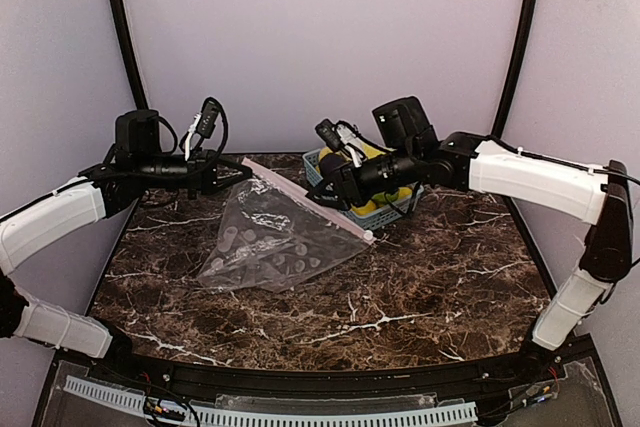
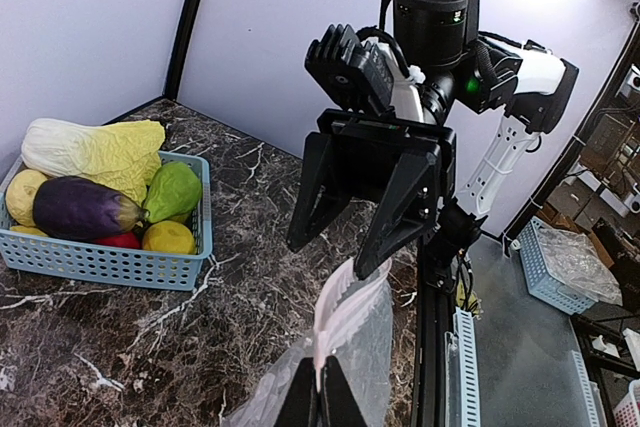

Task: Place the food in the zip-top bag and seal the zipper
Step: Pass from the left arm to the right, then open the zipper food storage bag at the center of the board.

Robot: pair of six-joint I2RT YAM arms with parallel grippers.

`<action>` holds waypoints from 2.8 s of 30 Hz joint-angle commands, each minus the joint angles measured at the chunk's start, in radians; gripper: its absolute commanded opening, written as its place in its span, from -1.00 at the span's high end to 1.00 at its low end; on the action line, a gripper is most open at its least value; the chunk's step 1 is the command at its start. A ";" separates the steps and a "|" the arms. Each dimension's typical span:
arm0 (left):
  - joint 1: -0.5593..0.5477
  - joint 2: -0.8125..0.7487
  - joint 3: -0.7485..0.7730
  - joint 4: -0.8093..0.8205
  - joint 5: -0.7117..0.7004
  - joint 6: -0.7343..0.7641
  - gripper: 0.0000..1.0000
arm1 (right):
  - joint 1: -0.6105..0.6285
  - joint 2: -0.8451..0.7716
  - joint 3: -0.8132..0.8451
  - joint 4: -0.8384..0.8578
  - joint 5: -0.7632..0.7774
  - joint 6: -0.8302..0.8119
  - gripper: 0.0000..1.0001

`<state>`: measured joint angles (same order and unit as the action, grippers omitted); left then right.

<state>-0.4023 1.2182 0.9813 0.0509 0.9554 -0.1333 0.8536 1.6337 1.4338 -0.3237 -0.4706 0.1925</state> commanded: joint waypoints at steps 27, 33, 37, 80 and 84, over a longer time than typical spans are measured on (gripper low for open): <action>-0.006 0.063 0.328 -0.264 -0.256 -0.075 -0.47 | 0.116 -0.022 -0.182 0.406 0.201 0.547 1.00; -0.068 0.016 0.292 -0.288 -0.410 -0.140 -0.52 | 0.117 -0.061 -0.336 0.460 0.355 0.684 1.00; -0.154 0.018 0.265 -0.322 -0.536 -0.217 -0.49 | 0.123 -0.090 -0.366 0.463 0.425 0.677 1.00; -0.474 0.200 0.146 -0.281 -0.912 -0.538 0.46 | 0.278 -0.071 -0.266 0.349 0.688 0.464 1.00; -0.474 0.178 0.137 -0.303 -0.931 -0.530 0.51 | 0.278 -0.071 -0.265 0.332 0.715 0.467 1.00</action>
<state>-0.8833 1.4319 1.1362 -0.1352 0.0887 -0.6865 1.1213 1.5623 1.1313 -0.0120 0.1829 0.6662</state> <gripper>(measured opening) 0.253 0.005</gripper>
